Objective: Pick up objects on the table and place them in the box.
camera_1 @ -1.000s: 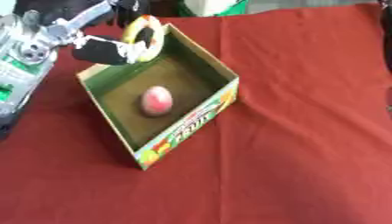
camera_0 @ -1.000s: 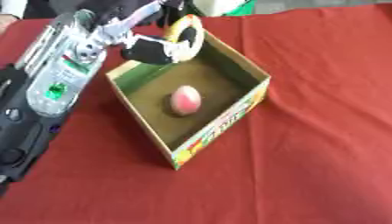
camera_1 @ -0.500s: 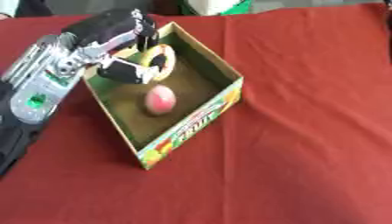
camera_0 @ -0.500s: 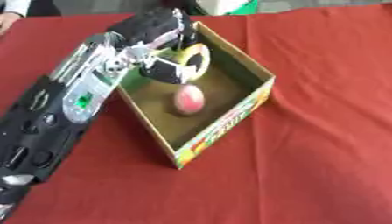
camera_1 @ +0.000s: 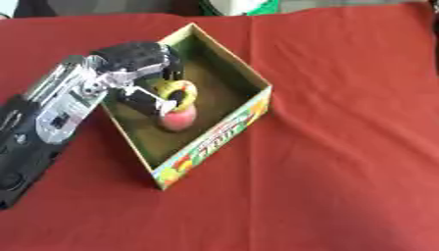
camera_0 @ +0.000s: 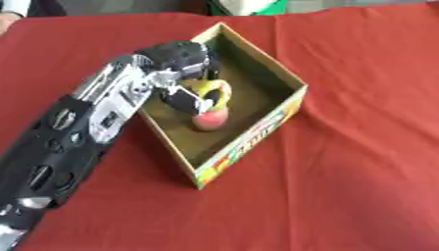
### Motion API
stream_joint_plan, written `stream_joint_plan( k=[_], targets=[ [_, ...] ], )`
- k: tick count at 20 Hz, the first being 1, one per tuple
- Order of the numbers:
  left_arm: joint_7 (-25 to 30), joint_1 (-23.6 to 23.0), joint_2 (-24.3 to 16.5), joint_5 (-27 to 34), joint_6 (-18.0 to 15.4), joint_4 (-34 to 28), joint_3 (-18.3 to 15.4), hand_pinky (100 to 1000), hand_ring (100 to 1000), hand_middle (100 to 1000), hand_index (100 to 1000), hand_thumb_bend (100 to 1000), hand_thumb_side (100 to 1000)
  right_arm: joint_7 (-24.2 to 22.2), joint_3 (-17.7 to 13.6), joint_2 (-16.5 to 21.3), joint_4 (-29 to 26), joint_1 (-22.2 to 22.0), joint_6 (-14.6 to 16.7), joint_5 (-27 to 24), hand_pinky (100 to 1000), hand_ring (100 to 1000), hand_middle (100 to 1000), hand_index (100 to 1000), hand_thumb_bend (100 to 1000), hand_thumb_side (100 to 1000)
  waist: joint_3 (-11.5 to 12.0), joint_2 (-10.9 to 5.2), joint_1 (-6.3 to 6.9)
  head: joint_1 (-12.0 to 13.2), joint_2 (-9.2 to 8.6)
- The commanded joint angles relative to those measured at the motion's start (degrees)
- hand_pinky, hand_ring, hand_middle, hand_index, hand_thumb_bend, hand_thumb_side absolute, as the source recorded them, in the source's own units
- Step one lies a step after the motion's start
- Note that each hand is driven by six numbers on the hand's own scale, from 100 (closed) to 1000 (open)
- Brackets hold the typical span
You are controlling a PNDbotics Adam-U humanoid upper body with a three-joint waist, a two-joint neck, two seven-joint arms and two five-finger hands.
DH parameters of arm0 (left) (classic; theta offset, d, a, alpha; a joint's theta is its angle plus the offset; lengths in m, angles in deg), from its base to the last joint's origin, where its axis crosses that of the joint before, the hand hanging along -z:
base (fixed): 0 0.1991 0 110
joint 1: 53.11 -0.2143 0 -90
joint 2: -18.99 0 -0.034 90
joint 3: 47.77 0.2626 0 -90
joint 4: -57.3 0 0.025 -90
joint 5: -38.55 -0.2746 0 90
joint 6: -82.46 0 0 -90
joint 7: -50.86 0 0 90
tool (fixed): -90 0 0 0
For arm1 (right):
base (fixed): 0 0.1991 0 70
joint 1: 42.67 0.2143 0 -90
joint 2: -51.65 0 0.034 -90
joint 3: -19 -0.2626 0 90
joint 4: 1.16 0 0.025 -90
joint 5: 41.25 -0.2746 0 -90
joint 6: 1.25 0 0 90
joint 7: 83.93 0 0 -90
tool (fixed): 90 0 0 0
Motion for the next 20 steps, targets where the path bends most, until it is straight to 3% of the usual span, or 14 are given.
stream_joint_plan(
  k=[1, 2, 8, 10, 16, 18, 19, 20],
  targets=[
    [2.98, 0.83, -0.69, -2.62, 0.49, -0.94, -0.86, 807, 848, 834, 973, 100, 747, -0.13, -0.31, 0.76, -1.10, 0.54, 0.03, 0.07, 852, 824, 726, 884, 100, 700, 0.08, -1.14, -0.30, -0.16, -0.38],
    [3.46, 0.86, -0.73, -3.37, 0.76, -1.23, -1.09, 836, 877, 859, 985, 149, 821, -0.11, -0.32, 0.75, -1.10, 0.53, 0.04, 0.05, 852, 825, 726, 884, 100, 700, 0.08, -1.19, -0.33, -0.30, -0.34],
    [2.28, 0.85, -0.73, -6.68, 3.18, -2.81, -2.30, 905, 949, 922, 1000, 357, 1000, -0.03, -0.40, 0.66, -1.10, 0.40, 0.09, -0.01, 852, 824, 726, 884, 100, 699, -0.08, -1.40, -0.52, -0.59, -0.20],
    [0.95, 0.89, -0.76, -6.73, 4.04, -3.41, -2.66, 905, 947, 921, 1000, 394, 1000, -0.03, -0.39, 0.62, -1.10, 0.31, 0.07, -0.04, 852, 824, 725, 884, 100, 697, -0.11, -1.46, -0.59, -0.57, -0.22],
    [-3.38, 0.90, -0.75, -4.67, 6.50, -7.45, -4.39, 881, 925, 899, 985, 323, 1000, 0.10, -0.48, 0.56, -1.10, 0.17, 0.04, -0.03, 851, 824, 725, 884, 100, 694, -0.01, -1.70, -0.78, -0.63, -0.55],
    [-5.12, 0.67, -0.80, -3.70, 7.62, -9.75, -5.54, 866, 909, 887, 976, 226, 1000, 0.20, -0.55, 0.55, -1.10, 0.15, 0.09, -0.05, 851, 824, 725, 884, 100, 695, 0.05, -1.79, -0.83, -0.72, -0.68],
    [-6.37, 0.40, -0.78, -2.94, 8.41, -11.29, -6.45, 851, 891, 871, 963, 100, 1000, 0.26, -0.59, 0.58, -1.10, 0.14, 0.13, -0.06, 851, 824, 725, 884, 100, 698, 0.15, -1.83, -0.87, -0.84, -0.73],
    [-7.64, 0.03, -0.83, -1.98, 9.29, -12.80, -7.23, 851, 891, 871, 963, 100, 1000, 0.32, -0.62, 0.61, -1.10, 0.14, 0.18, -0.08, 851, 824, 725, 884, 100, 698, 0.23, -1.86, -0.89, -0.94, -0.75]
  ],
)
